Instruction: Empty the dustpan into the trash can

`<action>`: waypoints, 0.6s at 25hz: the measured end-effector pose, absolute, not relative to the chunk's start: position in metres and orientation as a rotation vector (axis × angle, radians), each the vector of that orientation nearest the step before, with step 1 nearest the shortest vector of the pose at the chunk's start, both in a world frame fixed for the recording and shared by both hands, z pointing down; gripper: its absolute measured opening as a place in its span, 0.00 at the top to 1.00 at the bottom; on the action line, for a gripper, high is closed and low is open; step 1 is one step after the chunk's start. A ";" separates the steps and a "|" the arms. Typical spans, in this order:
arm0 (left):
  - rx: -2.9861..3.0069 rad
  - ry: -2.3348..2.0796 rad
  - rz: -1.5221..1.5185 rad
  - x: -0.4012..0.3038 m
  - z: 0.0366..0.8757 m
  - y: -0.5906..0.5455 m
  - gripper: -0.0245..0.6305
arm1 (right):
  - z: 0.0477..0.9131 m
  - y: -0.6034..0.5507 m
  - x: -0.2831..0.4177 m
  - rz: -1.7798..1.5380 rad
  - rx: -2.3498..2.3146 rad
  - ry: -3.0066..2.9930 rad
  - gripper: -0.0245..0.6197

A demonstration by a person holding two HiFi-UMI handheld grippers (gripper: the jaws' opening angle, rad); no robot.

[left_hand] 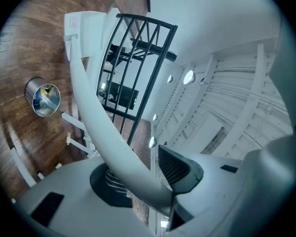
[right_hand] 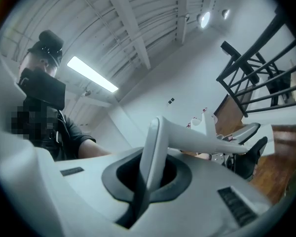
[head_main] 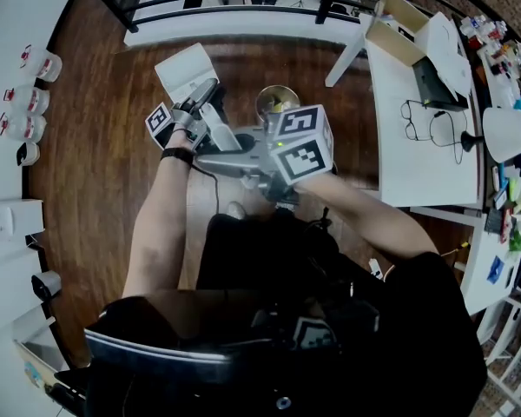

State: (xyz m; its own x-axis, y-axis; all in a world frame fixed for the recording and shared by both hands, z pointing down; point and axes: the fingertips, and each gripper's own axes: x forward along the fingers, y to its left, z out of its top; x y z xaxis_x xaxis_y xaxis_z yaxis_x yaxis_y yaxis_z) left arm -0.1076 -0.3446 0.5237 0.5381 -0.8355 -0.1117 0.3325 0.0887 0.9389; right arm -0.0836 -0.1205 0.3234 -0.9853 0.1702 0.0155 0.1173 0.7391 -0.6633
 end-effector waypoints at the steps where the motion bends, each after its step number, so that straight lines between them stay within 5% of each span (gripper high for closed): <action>1: 1.185 -0.524 -0.943 -0.111 0.524 -0.342 0.73 | 0.322 -0.122 -0.085 1.106 -0.238 -2.861 0.96; 9: 1.211 -0.466 -0.994 -0.137 0.533 -0.314 0.61 | 0.316 -0.126 -0.110 1.194 -0.265 -2.869 0.93; 15: 1.146 -0.482 -1.073 -0.168 0.550 -0.290 0.61 | 0.322 -0.111 -0.140 1.264 -0.347 -2.809 0.93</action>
State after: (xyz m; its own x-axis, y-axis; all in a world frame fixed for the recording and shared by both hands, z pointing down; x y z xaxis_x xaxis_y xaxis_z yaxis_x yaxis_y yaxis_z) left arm -0.1675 -0.2898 0.5496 0.4499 -0.8714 -0.1957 0.4321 0.0206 0.9016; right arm -0.1397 -0.1115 0.3216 -0.9740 0.2203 -0.0529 0.1857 0.6426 -0.7433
